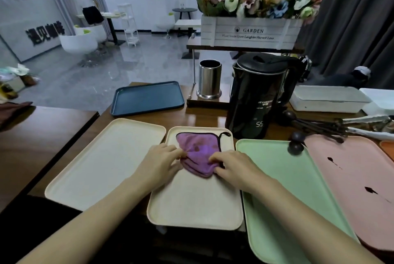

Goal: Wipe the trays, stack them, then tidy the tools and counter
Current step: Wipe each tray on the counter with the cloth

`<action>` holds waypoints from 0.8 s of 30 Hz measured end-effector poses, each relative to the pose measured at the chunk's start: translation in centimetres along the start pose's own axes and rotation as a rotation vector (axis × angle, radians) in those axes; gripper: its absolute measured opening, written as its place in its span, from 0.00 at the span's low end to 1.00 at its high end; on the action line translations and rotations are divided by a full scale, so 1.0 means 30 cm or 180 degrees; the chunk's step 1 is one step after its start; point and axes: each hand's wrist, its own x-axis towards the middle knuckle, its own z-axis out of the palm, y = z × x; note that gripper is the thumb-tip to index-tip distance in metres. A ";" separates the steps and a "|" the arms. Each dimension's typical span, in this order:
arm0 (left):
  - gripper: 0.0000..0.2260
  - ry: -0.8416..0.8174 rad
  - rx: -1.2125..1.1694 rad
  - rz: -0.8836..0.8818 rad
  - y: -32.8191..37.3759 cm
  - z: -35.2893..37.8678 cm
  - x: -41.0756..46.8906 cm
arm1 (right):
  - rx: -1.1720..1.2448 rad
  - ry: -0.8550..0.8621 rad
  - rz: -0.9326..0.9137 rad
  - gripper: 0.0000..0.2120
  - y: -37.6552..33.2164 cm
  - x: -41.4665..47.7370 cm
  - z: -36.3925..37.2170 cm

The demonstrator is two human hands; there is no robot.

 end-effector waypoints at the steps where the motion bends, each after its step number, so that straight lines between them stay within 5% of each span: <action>1: 0.08 0.0053 0.0008 -0.0005 0.000 0.003 0.002 | -0.0048 -0.0022 -0.0042 0.11 -0.005 -0.002 -0.003; 8: 0.09 -0.0370 -0.0509 -0.0178 0.034 -0.037 -0.019 | 0.0164 -0.0403 0.0031 0.07 -0.008 -0.041 -0.039; 13: 0.02 -0.0756 -0.1315 -0.0936 0.056 -0.091 -0.035 | 0.0428 -0.0386 0.0089 0.03 -0.031 -0.024 -0.057; 17: 0.04 -0.0484 -0.1026 -0.1362 0.091 -0.047 -0.012 | 0.0133 0.0098 0.0411 0.07 -0.061 -0.002 -0.036; 20: 0.03 -0.0267 -0.0726 -0.1554 0.102 -0.019 0.031 | -0.0244 0.0816 0.0060 0.11 -0.078 -0.010 0.000; 24: 0.04 -0.0221 -0.0607 -0.1661 0.114 -0.017 0.072 | -0.0390 0.0534 -0.0461 0.13 -0.075 -0.015 0.044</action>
